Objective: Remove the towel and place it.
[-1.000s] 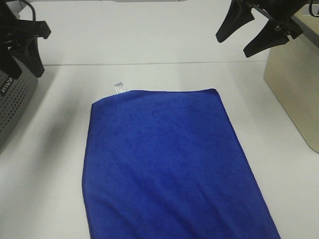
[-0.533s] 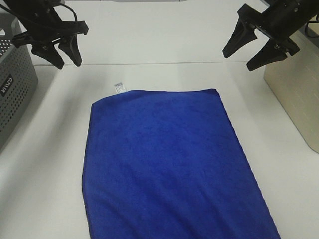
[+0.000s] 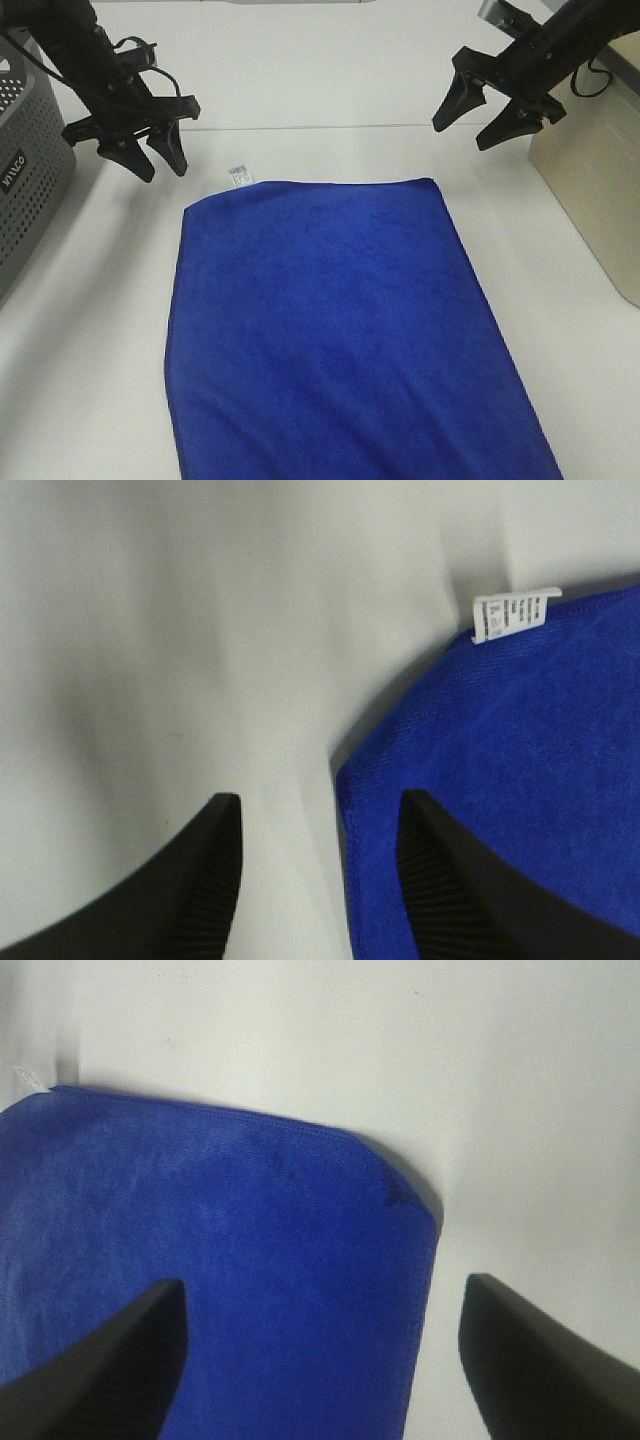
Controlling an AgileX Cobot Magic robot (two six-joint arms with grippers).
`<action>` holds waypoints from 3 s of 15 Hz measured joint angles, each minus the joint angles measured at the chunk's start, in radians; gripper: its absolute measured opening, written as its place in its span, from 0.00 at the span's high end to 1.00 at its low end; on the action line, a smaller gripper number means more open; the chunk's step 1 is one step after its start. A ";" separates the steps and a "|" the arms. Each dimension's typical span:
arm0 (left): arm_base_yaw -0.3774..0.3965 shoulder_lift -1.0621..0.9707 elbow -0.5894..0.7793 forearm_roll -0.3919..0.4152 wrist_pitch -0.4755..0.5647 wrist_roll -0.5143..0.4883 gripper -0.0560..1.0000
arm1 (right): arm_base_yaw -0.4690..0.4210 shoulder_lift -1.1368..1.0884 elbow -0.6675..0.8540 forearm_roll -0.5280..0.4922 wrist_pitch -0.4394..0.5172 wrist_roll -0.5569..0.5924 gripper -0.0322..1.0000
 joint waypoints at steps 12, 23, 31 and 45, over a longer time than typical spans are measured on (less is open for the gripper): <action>-0.008 0.118 -0.070 -0.093 -0.043 0.043 0.29 | 0.071 0.098 -0.013 -0.119 -0.082 0.000 0.26; -0.008 0.144 -0.077 -0.173 -0.006 0.088 0.28 | 0.071 0.150 -0.016 -0.118 -0.110 0.002 0.29; -0.010 0.149 -0.077 -0.226 -0.010 0.137 0.28 | 0.071 0.157 -0.016 -0.081 -0.174 0.000 0.32; -0.032 0.160 -0.077 -0.224 -0.057 0.206 0.95 | 0.140 0.169 -0.022 -0.208 -0.210 -0.009 0.95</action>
